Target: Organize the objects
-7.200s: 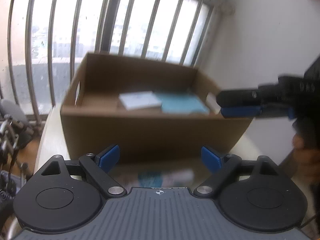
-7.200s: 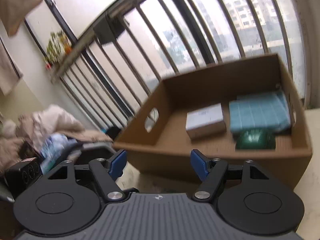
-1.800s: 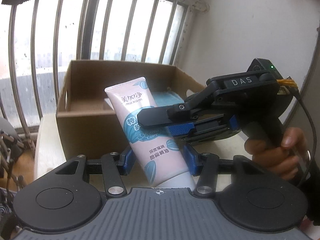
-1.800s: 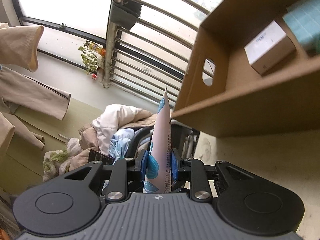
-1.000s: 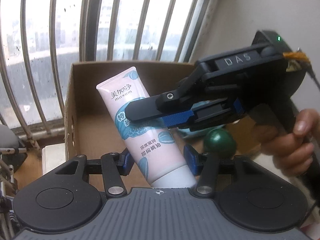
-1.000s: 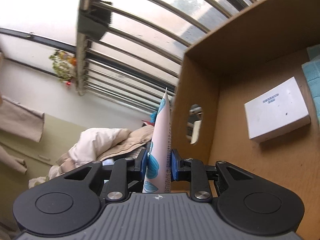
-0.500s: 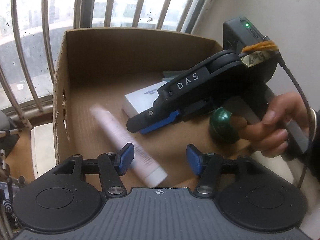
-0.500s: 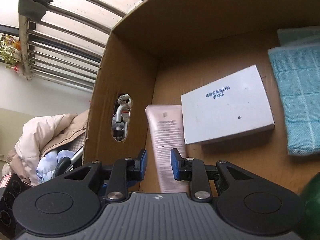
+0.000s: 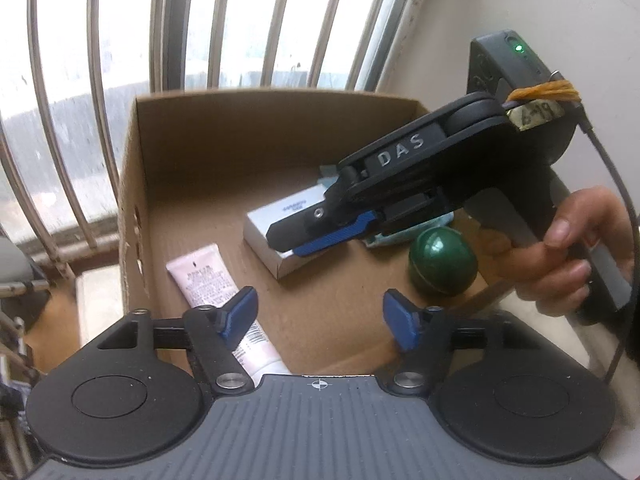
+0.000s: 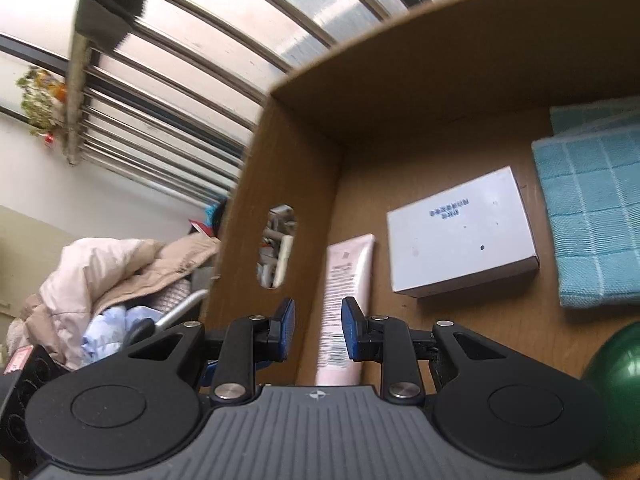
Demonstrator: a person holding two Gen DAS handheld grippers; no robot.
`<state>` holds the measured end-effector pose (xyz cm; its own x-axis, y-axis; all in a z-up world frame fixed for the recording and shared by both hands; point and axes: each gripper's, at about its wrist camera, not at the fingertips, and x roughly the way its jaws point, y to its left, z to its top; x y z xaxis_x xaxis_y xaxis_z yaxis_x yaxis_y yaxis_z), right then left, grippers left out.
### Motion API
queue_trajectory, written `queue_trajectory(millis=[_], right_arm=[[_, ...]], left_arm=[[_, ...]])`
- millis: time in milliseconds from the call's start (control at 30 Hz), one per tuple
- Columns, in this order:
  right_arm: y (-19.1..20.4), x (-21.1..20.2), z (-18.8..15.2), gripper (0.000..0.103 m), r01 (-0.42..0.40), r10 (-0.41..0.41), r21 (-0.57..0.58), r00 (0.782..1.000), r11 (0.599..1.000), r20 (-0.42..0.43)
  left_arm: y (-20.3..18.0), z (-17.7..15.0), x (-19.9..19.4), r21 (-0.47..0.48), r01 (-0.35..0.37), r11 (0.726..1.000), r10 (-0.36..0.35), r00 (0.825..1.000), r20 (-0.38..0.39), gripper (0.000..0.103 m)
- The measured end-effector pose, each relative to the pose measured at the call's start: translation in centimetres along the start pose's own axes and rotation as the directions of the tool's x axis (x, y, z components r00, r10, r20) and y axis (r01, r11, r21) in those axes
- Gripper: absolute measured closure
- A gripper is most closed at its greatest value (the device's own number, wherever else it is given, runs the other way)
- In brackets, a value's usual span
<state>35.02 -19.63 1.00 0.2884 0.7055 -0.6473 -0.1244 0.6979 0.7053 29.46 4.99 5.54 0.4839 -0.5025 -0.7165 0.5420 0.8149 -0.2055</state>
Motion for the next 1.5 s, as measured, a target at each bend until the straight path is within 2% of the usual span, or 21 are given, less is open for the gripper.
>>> queue_trajectory(millis=[133,200,300,767,833,900,1333,1500], right_arm=[[1.7,-2.7,-1.2,0.072,-0.015,0.018,-0.048,0.998,0.999,0.063],[2.4,-4.1,-2.0,0.064,-0.015,0.022,-0.067,0.995,0.998,0.093],[3.3,-5.5,-3.2,0.061,-0.005,0.016,-0.091,0.992,0.996,0.122],[4.8,-8.9,-8.3,0.058,0.034,-0.017,-0.121,0.989,0.992,0.146],[4.8,-9.3,-8.9,0.053,0.038,-0.019,-0.124,0.988,0.992,0.152],[4.9,-9.7,-9.4,0.052,0.045,-0.024,-0.129,0.987,0.991,0.158],[5.6,-11.5,-12.1,0.05,0.08,-0.051,-0.152,0.981,0.985,0.186],[6.0,-11.9,-12.5,0.048,0.121,-0.088,-0.168,0.977,0.978,0.196]], left_arm=[[-2.4,-0.6,-2.3,0.067,-0.081,0.994,0.077,0.995,0.066,0.006],[-3.5,-1.2,-3.6,0.09,-0.111,0.99,0.101,0.989,0.111,0.003],[-4.9,-1.8,-4.9,0.101,-0.133,0.986,0.117,0.982,0.147,0.001],[-8.0,-4.4,-7.5,0.111,-0.215,0.97,0.192,0.964,0.187,0.001],[-8.3,-4.7,-7.8,0.118,-0.224,0.967,0.199,0.961,0.193,0.0],[-8.6,-5.0,-8.0,0.123,-0.231,0.965,0.205,0.959,0.198,0.0],[-9.8,-6.5,-9.1,0.15,-0.248,0.957,0.21,0.951,0.229,0.0],[-9.1,-6.6,-9.4,0.15,-0.235,0.96,0.194,0.949,0.247,0.0]])
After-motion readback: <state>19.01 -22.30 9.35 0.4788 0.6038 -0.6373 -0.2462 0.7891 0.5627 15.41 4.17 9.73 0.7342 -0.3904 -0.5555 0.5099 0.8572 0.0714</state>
